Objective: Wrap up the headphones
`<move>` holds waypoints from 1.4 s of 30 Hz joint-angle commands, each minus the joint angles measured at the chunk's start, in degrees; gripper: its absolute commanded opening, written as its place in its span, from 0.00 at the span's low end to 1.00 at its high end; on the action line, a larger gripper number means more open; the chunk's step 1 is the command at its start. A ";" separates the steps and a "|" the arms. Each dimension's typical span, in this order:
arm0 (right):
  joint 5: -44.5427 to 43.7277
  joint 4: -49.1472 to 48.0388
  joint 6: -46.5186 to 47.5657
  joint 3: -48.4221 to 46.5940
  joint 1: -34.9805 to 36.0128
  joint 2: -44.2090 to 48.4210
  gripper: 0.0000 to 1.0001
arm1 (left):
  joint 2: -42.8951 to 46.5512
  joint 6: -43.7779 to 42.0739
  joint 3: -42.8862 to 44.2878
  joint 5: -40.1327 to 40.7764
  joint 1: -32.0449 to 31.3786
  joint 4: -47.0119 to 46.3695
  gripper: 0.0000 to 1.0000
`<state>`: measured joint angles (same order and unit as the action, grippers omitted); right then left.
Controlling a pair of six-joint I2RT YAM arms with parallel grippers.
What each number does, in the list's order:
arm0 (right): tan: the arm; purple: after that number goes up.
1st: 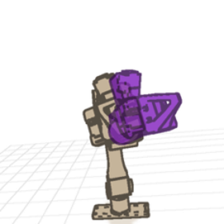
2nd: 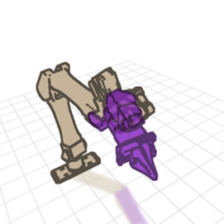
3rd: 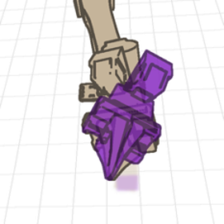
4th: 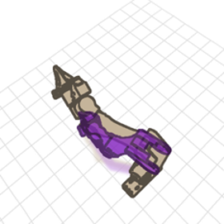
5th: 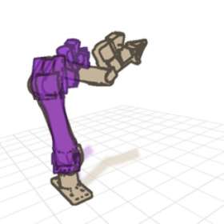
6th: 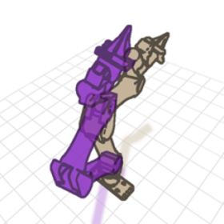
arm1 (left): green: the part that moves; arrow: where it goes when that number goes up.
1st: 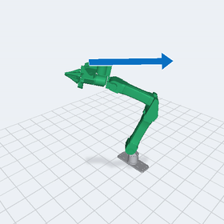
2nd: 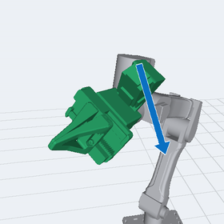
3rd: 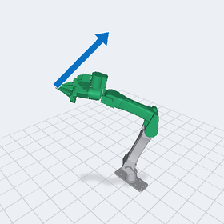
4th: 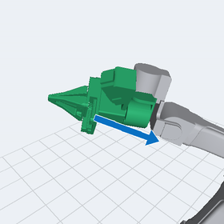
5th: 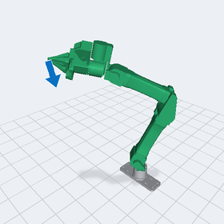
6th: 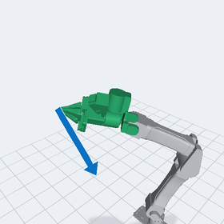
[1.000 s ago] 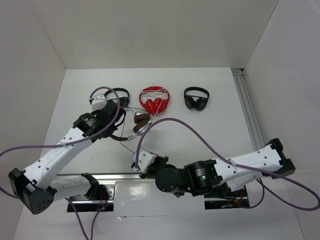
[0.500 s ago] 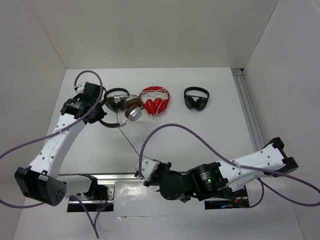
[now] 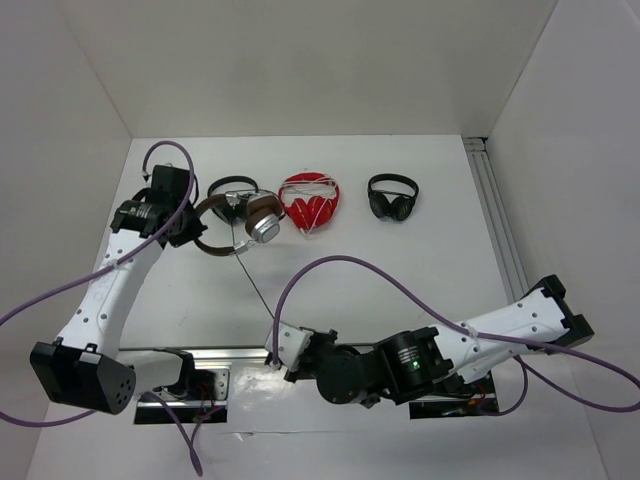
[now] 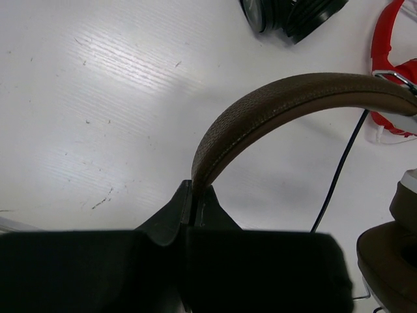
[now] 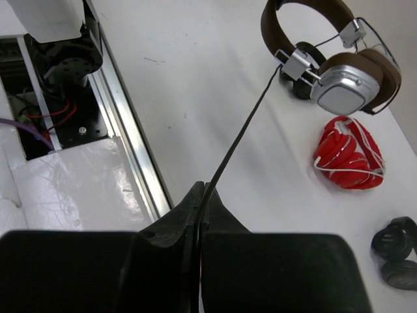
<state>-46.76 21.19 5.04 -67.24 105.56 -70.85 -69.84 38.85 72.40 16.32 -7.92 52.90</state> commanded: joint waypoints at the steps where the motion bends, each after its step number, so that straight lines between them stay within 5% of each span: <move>1: -0.95 -4.84 3.74 -3.77 1.40 -1.13 0.00 | 2.43 -0.44 -1.03 4.85 -2.53 -7.20 0.00; 8: -5.00 -9.32 11.74 -10.18 -2.37 -4.28 0.00 | 4.10 1.14 -1.65 11.79 -12.63 -3.79 0.00; 16: 0.79 -8.62 14.30 -19.94 -11.15 -6.32 0.00 | 4.10 3.78 -2.26 15.85 -21.86 -1.31 0.00; 24: 14.13 -3.54 15.26 -19.42 -23.97 -4.04 0.00 | 6.39 -3.95 -1.74 18.73 -31.70 -4.56 0.00; 35: 14.07 4.20 18.34 -26.18 -35.93 -4.12 0.00 | 3.57 -2.55 -2.88 27.37 -44.27 3.87 0.00; 42: 17.31 1.05 19.84 -20.74 -46.03 -1.67 0.00 | 6.12 -3.17 -2.88 27.99 -50.25 4.93 0.00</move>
<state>-30.37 25.93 23.51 -88.64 63.79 -76.44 -66.22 35.31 69.63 42.50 -57.10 56.23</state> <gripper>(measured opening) 0.008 0.049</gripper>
